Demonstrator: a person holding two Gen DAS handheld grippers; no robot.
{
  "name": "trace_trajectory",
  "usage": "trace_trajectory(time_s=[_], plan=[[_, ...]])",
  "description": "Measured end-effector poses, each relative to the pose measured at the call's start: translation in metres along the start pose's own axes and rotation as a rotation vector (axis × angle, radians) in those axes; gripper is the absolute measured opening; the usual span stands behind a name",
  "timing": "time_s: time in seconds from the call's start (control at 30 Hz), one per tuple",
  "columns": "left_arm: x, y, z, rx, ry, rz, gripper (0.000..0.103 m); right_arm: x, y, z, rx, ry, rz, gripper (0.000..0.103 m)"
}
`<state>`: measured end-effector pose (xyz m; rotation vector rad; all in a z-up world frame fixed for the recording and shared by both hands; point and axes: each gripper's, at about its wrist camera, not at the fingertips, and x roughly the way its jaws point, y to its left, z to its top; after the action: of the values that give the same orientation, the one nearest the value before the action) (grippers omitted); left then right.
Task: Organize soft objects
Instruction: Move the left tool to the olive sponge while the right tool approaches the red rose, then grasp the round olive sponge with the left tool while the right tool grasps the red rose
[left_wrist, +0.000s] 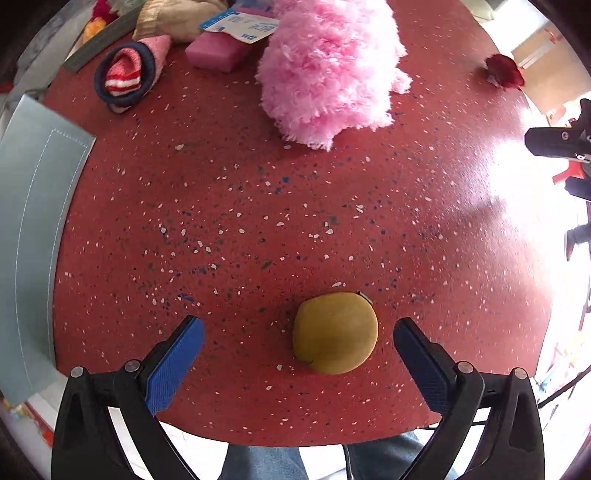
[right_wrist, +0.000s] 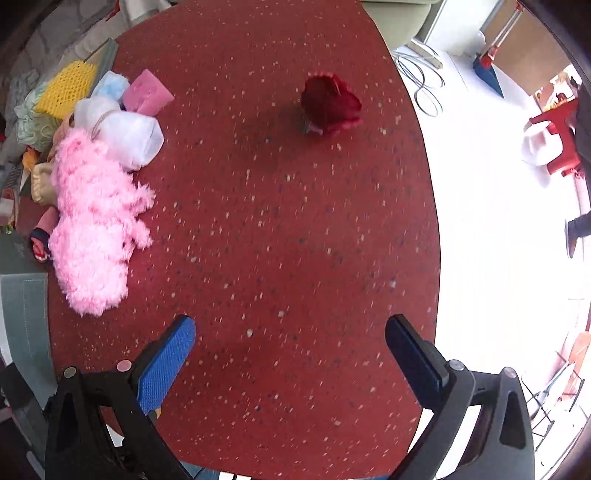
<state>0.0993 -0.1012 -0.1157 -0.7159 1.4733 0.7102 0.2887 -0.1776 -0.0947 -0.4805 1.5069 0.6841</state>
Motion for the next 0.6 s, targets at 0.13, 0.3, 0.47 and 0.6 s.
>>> trace_trajectory(time_s=[0.13, 0.3, 0.47, 0.6], plan=[[0.007, -0.007, -0.004, -0.125, 0.003, 0.005, 0.103, -0.002, -0.007, 0.046, -0.076, -0.045, -0.03, 0.103], [0.021, -0.018, -0.023, -0.195, 0.007, 0.032, 0.103, 0.003, -0.005, 0.092, -0.175, -0.09, -0.057, 0.103], [0.025, -0.025, -0.03, -0.223, 0.0, 0.024, 0.103, 0.011, -0.01, 0.129, -0.179, -0.118, -0.061, 0.103], [0.027, -0.028, -0.026, -0.233, 0.005, 0.016, 0.103, 0.024, -0.008, 0.152, -0.22, -0.131, -0.075, 0.09]])
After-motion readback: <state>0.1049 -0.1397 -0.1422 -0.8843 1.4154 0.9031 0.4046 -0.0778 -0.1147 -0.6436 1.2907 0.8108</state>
